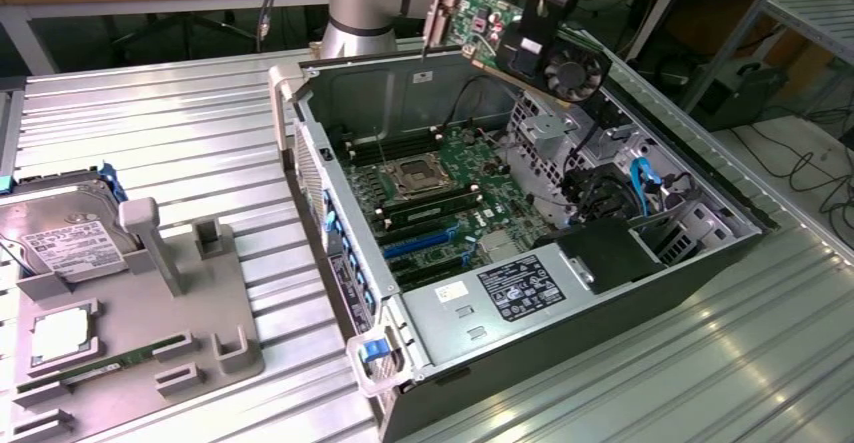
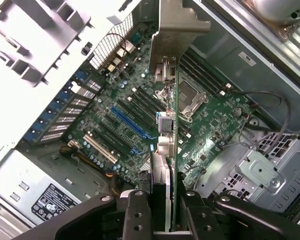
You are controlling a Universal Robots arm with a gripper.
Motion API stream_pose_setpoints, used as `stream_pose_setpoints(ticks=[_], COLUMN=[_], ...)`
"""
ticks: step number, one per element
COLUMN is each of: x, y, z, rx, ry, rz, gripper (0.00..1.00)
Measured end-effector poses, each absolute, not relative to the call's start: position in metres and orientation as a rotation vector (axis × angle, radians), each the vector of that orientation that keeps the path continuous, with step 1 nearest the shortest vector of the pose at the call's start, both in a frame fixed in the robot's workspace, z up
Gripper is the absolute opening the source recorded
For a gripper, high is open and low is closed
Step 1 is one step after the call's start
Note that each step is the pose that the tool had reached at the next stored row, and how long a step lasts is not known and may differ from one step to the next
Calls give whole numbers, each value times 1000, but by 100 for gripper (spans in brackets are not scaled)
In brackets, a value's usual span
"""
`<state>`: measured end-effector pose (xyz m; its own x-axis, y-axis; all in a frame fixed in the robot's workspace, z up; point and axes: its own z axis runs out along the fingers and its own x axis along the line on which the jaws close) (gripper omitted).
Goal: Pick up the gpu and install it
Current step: 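Insert the gpu into the slot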
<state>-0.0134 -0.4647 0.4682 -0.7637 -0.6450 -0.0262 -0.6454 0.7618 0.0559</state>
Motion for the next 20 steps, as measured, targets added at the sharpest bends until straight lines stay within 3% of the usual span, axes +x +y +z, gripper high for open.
stream_pose_setpoints(ticks=[20], x=[-13], y=[-465], z=[468], rx=[-1390], ry=[2817], rz=[97], gripper=[28])
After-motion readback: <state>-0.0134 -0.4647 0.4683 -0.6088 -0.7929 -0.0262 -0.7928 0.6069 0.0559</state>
